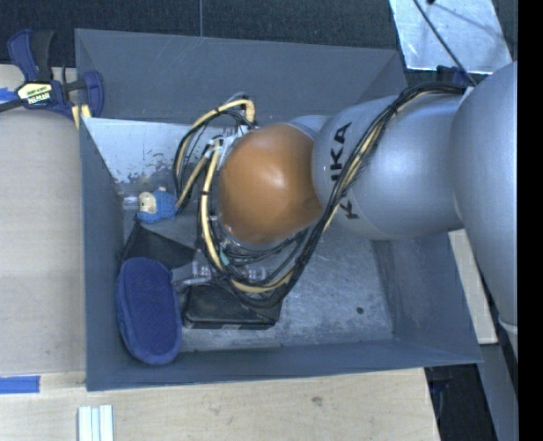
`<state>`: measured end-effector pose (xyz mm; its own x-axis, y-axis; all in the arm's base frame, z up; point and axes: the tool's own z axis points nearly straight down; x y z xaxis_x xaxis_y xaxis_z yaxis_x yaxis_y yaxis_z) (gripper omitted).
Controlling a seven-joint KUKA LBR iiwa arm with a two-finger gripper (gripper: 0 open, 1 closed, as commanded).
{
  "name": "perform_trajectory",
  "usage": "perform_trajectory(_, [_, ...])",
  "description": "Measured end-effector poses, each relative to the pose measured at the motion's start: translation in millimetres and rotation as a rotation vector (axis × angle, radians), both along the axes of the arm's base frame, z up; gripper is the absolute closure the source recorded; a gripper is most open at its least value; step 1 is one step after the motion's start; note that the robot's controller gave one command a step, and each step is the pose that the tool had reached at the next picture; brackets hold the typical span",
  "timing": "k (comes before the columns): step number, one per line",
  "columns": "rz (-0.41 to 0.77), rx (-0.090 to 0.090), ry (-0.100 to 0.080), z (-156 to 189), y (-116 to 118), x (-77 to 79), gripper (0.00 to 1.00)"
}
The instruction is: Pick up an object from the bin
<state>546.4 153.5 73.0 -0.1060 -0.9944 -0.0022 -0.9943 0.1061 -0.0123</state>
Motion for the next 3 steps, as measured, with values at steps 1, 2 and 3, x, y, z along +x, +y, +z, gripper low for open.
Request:
perform_trajectory(1, [-0.003,0.007,-0.005,2,3,1.1,1.00])
perform_trajectory(2, [0.025,0.003,0.003,93,13,-17.3,1.00])
perform_trajectory(3, [0.017,0.003,0.015,49,65,-34.3,1.00])
